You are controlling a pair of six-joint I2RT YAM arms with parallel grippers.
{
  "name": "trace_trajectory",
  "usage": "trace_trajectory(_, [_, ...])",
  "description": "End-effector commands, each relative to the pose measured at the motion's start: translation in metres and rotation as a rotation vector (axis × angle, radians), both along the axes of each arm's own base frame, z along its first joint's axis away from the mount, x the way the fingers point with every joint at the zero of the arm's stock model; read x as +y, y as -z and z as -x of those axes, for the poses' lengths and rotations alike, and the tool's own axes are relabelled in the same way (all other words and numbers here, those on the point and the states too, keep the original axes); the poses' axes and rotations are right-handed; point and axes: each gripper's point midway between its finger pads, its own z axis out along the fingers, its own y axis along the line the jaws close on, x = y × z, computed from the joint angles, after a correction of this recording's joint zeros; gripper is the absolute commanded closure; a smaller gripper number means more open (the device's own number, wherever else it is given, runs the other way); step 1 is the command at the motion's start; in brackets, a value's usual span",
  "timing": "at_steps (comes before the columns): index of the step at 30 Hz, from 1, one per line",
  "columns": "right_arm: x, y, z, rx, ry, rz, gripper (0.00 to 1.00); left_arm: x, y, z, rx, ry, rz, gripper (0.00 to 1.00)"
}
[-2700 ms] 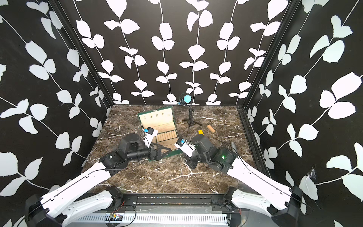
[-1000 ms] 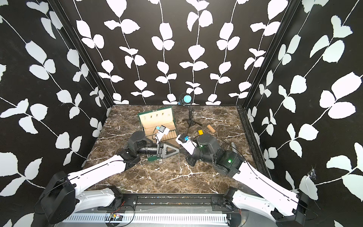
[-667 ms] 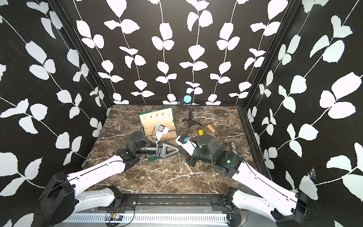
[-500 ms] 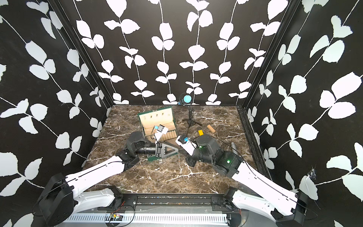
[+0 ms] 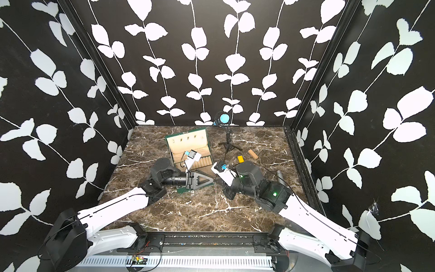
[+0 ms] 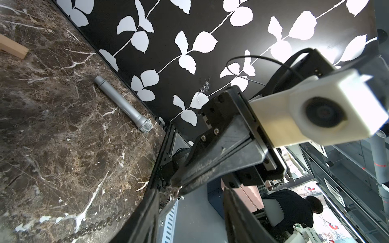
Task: Put jewelry chain into jewelry box
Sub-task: Pick up the necklace from the center of the board.
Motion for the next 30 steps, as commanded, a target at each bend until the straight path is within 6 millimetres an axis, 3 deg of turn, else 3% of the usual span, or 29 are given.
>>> trace_trajectory(1, [0.002,-0.008,-0.001,-0.031,-0.002,-0.033,1.0,0.003,0.0,0.007,-0.027,0.014,0.004,0.51])
trace_trajectory(30, [0.003,-0.007,-0.001,-0.029,-0.004,-0.035,1.0,0.002,0.008,0.005,-0.016,0.012,-0.021,0.73])
